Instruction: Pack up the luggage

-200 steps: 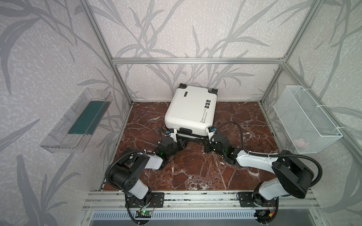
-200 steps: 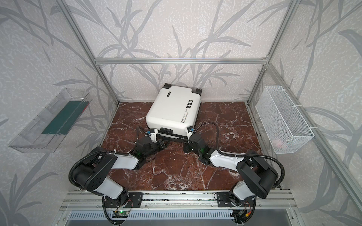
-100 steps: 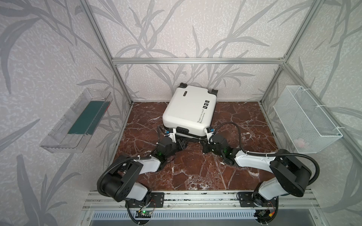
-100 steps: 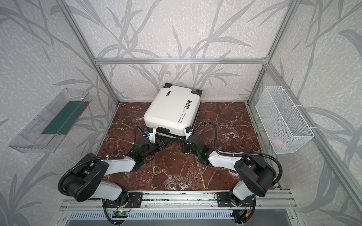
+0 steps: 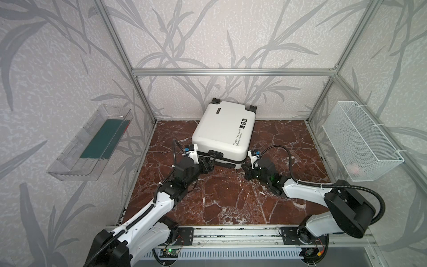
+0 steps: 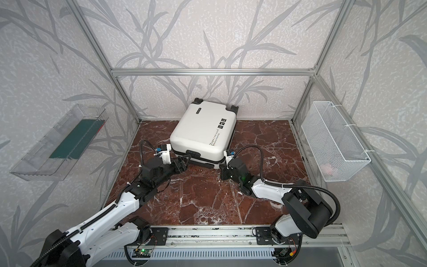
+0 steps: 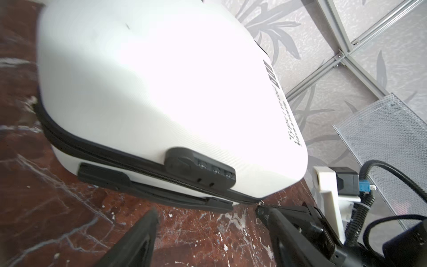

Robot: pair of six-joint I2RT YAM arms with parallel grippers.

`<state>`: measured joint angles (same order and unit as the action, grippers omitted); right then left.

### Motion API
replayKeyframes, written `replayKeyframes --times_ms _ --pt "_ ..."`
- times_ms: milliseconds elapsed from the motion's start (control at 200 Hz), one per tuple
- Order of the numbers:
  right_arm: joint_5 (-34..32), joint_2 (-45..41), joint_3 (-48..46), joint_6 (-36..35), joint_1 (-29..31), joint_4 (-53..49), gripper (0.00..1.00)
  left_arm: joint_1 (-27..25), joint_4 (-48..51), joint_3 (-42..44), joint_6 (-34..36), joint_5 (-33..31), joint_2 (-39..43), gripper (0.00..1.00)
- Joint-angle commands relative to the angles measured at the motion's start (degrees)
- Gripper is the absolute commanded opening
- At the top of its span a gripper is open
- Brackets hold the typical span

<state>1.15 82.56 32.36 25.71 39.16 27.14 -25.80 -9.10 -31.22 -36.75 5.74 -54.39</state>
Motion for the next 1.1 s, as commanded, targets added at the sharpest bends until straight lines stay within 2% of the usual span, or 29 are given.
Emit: replayKeyframes --times_ms 0,200,345,520,800,1095 --pt "-1.44 -2.30 -1.73 0.28 -2.04 -2.34 0.00 2.76 7.43 -3.62 3.54 -1.82 -0.37 0.78" --pt "0.07 -3.28 -2.51 -0.47 -2.31 -3.06 0.00 12.17 9.64 -11.11 5.51 3.59 -5.49 0.83" --pt "0.59 -3.42 -3.10 -0.52 -2.42 -2.79 0.00 16.99 11.21 -18.13 6.78 9.04 -12.48 0.86" --pt "1.79 -3.64 -3.18 -1.08 -2.59 -2.89 0.00 21.82 8.32 -22.66 5.57 17.31 -20.53 0.86" --pt "4.07 -5.43 -3.18 -2.75 -3.45 -4.78 0.00 22.38 5.46 -23.46 4.42 26.20 -24.92 0.85" --pt "6.01 -6.09 -2.92 -3.21 -3.45 -6.08 0.00 20.31 1.60 -19.71 2.48 29.44 -24.64 0.84"
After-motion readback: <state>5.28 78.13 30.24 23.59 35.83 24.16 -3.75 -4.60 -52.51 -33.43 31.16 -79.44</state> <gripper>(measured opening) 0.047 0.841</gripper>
